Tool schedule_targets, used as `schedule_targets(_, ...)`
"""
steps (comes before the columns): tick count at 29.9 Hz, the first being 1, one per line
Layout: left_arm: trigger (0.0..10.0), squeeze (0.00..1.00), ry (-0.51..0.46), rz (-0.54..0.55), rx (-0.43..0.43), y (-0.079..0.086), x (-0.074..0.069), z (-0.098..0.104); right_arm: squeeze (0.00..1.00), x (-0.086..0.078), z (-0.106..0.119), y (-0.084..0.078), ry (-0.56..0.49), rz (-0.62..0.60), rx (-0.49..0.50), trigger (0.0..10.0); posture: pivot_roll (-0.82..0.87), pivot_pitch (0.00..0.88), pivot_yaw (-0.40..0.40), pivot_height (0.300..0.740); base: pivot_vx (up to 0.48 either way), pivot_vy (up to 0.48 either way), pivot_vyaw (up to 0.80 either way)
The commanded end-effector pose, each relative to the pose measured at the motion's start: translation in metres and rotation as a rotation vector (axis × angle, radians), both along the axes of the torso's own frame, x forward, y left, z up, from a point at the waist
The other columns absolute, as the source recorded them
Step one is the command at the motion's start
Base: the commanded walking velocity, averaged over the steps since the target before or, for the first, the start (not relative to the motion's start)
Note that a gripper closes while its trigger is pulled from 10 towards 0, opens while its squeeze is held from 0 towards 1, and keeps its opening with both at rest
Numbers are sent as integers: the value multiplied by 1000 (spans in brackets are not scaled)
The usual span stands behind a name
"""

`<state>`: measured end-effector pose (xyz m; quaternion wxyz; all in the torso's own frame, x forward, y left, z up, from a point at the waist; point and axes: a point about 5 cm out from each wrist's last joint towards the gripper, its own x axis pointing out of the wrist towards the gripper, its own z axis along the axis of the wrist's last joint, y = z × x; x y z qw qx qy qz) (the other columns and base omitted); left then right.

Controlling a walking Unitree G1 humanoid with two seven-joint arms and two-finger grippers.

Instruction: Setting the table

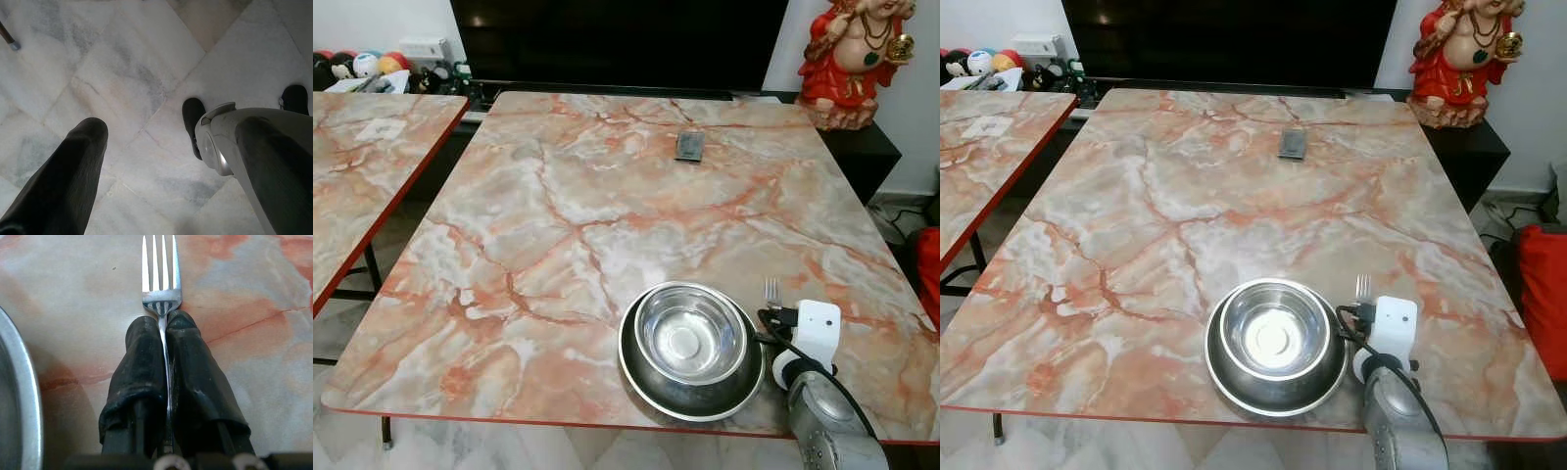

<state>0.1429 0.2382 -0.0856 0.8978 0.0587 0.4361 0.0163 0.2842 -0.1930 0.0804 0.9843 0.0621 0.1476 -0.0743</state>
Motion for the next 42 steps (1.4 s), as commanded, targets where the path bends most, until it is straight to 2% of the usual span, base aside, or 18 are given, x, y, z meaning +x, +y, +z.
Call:
schedule_targets(1, 10000, 0, 49, -18, 9, -1, -10, -5, 478, -3, -6, -1, 27, -8, 13, 10000, -29, 137, -4, 740, 0, 0, 0)
schedule_targets(3, 10000, 0, 49, -18, 10, -1, -10, -5, 455, -3, -6, -1, 27, -9, 13, 10000, -29, 137, -4, 740, 0, 0, 0)
schedule_targets(11, 10000, 0, 47, -18, 10, -1, -10, -4, 463, -3, -6, -1, 28, -10, 14, 10000, -27, 137, -2, 740, 0, 0, 0)
schedule_targets(12, 10000, 0, 46, -19, 10, -1, -10, -4, 553, -2, -6, -1, 27, -9, 14, 10000, -27, 137, -2, 740, 0, 0, 0)
schedule_targets(13, 10000, 0, 45, -19, 11, -1, -10, -4, 553, -2, -6, -1, 27, -9, 14, 10000, -27, 137, -2, 740, 0, 0, 0)
schedule_targets(14, 10000, 0, 45, -19, 11, 0, -10, -4, 596, -2, -6, -1, 27, -9, 14, 10000, -28, 137, -2, 740, 0, 0, 0)
schedule_targets(23, 10000, 0, 30, -24, 10, -1, -6, -3, 580, -1, -6, -2, 24, -14, 10, 10000, -27, 136, -2, 740, 0, 0, 0)
schedule_targets(25, 10000, 0, 27, -25, 9, -2, -5, -3, 557, -1, -6, -2, 23, -14, 9, 10000, -26, 136, -2, 740, 0, 0, 0)
schedule_targets(26, 10000, 0, 25, -27, 8, -4, -4, -3, 384, -1, -5, -2, 21, -17, 9, 10000, -26, 136, -2, 740, 0, 0, 0)
schedule_targets(27, 10000, 0, 24, -27, 8, -4, -3, -3, 0, -1, -5, -2, 20, -18, 8, 10000, -25, 137, -2, 740, 0, 0, 0)
schedule_targets(36, 10000, 0, 34, -30, 4, -12, -4, -5, 0, 2, 3, -5, -27, -43, 8, 10000, -26, 136, -1, 740, 0, 0, 0)
schedule_targets(42, 10000, 0, 42, -28, 5, -13, -5, -6, 0, 6, 17, -5, -121, -53, 19, 10000, -26, 135, -1, 740, 0, 0, 0)
